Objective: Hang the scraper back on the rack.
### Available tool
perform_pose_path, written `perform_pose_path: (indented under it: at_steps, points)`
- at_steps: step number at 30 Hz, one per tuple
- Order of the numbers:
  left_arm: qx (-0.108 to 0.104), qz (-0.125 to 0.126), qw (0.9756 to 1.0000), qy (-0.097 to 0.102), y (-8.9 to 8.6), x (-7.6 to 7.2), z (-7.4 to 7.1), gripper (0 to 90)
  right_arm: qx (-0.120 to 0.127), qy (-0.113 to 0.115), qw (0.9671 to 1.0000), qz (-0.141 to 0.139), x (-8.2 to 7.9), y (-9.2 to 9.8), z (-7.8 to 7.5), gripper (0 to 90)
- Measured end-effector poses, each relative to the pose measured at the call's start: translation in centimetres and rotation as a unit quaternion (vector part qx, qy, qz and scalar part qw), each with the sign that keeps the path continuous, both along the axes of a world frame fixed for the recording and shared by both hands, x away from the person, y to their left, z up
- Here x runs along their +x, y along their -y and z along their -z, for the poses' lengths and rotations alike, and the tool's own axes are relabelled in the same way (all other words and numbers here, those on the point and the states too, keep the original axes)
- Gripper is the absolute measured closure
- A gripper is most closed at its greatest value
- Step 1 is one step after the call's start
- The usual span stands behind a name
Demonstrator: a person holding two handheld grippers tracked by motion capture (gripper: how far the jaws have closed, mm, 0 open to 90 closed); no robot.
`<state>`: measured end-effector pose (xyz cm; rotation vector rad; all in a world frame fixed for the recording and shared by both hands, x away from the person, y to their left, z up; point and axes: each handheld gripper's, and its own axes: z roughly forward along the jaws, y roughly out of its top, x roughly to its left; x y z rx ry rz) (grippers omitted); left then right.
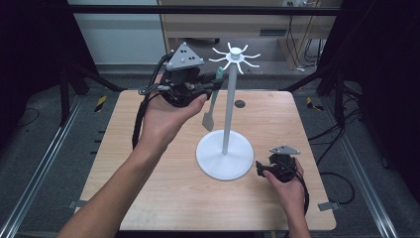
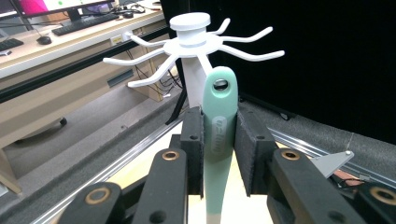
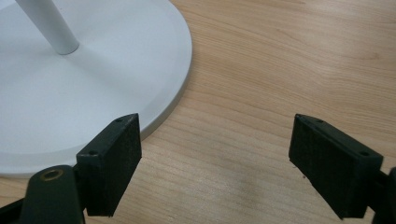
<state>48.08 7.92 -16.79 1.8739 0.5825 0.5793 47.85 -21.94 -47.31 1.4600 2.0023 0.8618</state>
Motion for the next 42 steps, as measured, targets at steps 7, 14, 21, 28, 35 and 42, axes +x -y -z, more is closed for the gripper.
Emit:
perform_pose_path:
  at_steps: [7, 14, 21, 28, 35, 42]
  points:
    - [0.004, 0.0, 1.0, -0.001, 0.37, 0.15, 0.03, 73.8, -0.002, 0.0, 1.0, -0.002, 0.01, 0.02, -0.01, 17.3]
    - [0.002, -0.001, 1.0, -0.005, 0.72, 0.45, 0.22, 73.8, -0.004, 0.001, 1.0, -0.006, 0.02, 0.04, -0.01, 17.4]
    - [0.003, -0.002, 1.0, -0.004, 0.78, 0.61, 0.34, 73.7, 0.0, 0.001, 1.0, -0.003, 0.02, 0.03, -0.01, 17.4]
    - [-0.001, -0.002, 1.0, -0.004, 0.61, 0.65, 0.44, 73.7, -0.004, -0.002, 1.0, -0.006, 0.04, 0.04, 0.03, 17.3]
    - [-0.004, -0.001, 1.0, 0.0, 0.49, 0.67, 0.58, 73.6, -0.002, -0.002, 1.0, -0.005, 0.05, 0.02, 0.04, 17.2]
    - [-0.006, 0.0, 1.0, 0.001, 0.58, 0.7, 0.63, 73.5, -0.002, -0.002, 1.0, -0.006, 0.05, 0.01, 0.04, 17.1]
